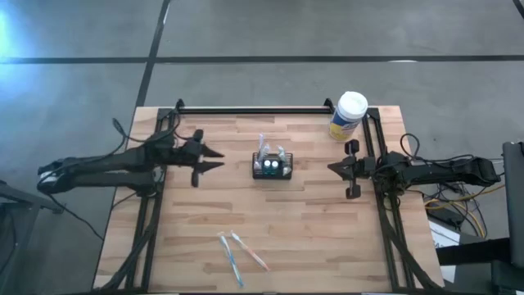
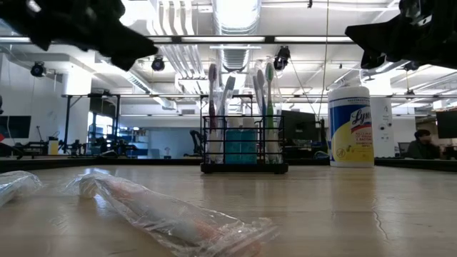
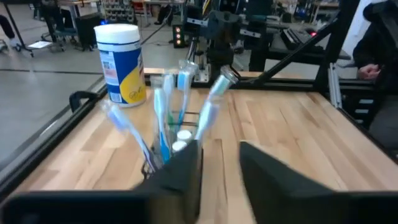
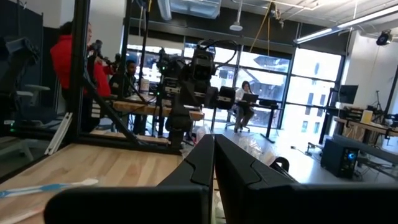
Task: Pick & Place toothbrushing station
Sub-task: Put the orange toothbrush into the black organizer
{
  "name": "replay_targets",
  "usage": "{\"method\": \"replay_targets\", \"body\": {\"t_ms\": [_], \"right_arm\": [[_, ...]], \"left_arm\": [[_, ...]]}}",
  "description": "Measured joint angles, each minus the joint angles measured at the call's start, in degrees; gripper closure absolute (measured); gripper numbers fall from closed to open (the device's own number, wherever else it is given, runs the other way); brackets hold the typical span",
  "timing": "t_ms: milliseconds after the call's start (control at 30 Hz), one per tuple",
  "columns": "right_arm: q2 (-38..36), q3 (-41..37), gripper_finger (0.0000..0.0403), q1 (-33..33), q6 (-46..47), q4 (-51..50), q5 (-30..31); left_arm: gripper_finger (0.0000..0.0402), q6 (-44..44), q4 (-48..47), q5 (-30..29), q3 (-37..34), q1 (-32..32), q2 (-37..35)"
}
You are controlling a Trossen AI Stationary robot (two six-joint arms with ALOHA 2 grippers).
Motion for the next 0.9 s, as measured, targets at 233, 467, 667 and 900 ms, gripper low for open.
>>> {"method": "replay_targets", "body": {"t_ms": [233, 467, 667, 900], "right_arm": [[0.0, 0.0, 0.0394, 0.0, -0.7, -0.8, 0.0], [0.0, 0.0, 0.0394, 0.0, 0.9, -2.0, 1.9], [0.0, 0.0, 0.0394, 0.0, 5.3, -6.9, 11.3], [3.2, 5.9, 0.0394, 3.5, 15.0, -10.2, 16.9]], "left_arm": [[0.0388, -1.8, 1.4, -0.1, -8.9, 0.0, -9.6], [0.0396, -2.1, 2.8, -0.2, -14.8, 0.0, -15.8], [0.0397, 0.2, 2.8, 1.4, -18.7, 0.0, -20.3], [0.0392, -3.0, 2.9, 1.4, -21.3, 0.0, -23.2]]}}
